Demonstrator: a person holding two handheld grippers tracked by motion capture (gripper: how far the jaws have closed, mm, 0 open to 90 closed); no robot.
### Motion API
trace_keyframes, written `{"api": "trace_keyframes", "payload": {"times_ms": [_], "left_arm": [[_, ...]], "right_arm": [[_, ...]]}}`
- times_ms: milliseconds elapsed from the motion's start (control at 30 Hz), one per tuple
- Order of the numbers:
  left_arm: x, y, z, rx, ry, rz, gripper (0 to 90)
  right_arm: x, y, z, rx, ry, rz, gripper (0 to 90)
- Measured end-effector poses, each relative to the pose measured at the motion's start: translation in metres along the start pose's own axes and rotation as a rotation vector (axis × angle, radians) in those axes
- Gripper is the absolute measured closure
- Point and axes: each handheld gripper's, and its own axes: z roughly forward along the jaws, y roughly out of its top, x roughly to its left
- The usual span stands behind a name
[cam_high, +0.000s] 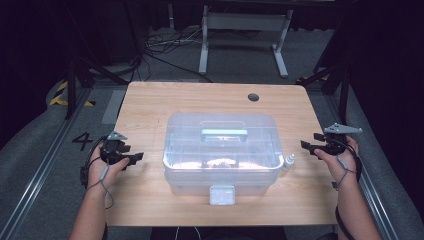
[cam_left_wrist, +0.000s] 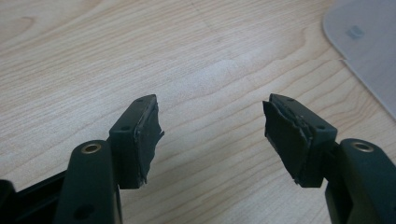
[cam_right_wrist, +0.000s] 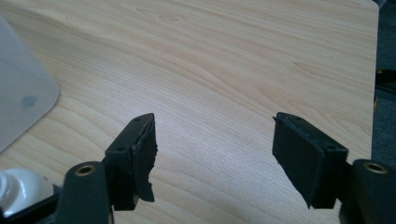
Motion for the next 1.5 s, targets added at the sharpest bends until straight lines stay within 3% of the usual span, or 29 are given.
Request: {"api": "trace_keyframes", "payload": {"times_ms": [67,167,300,433,633,733,833,867,1000,1233,1500], "left_arm": [[-0.002,0.002,-0.001,0.015,-0.003,-0.001,36.1],[-0.001,0.006,-0.005,-0.001,-0.015,-0.002,35.7],[-0.001,0.011,-0.011,-0.004,-0.015,-0.02,35.3],[-0.001,0.016,-0.018,0.011,-0.007,-0.009,35.7],[-0.01,0.025,-0.03,0.014,-0.034,0.008,35.8],[-0.018,0.034,-0.043,0.019,-0.03,0.053,35.7],[-0.023,0.042,-0.054,0.012,-0.033,0.069,35.7],[-0.029,0.05,-0.065,-0.003,-0.043,0.08,35.7],[-0.04,0.062,-0.079,-0.014,-0.061,0.119,35.7],[-0.055,0.076,-0.096,-0.028,-0.075,0.162,36.0],[-0.073,0.092,-0.111,-0.05,-0.121,0.207,36.3]], "right_arm": [[0.0,0.0,0.001,0.007,0.009,0.004,31.2],[0.0,-0.001,0.002,0.043,0.021,-0.014,37.0],[0.0,-0.001,0.003,0.053,0.026,-0.024,41.4],[0.002,-0.002,0.004,0.052,0.058,-0.026,46.8],[0.003,-0.001,0.001,0.064,0.041,-0.04,49.9],[0.003,-0.001,-0.001,0.051,0.039,-0.036,50.6],[0.003,-0.001,0.0,0.045,0.033,-0.048,50.6],[0.003,-0.001,0.0,0.048,0.039,-0.046,50.8],[0.004,-0.002,0.001,0.062,0.043,-0.031,51.2],[0.004,-0.003,-0.001,0.078,0.045,-0.014,51.5],[0.003,-0.004,-0.002,0.078,0.045,0.002,51.6]]}}
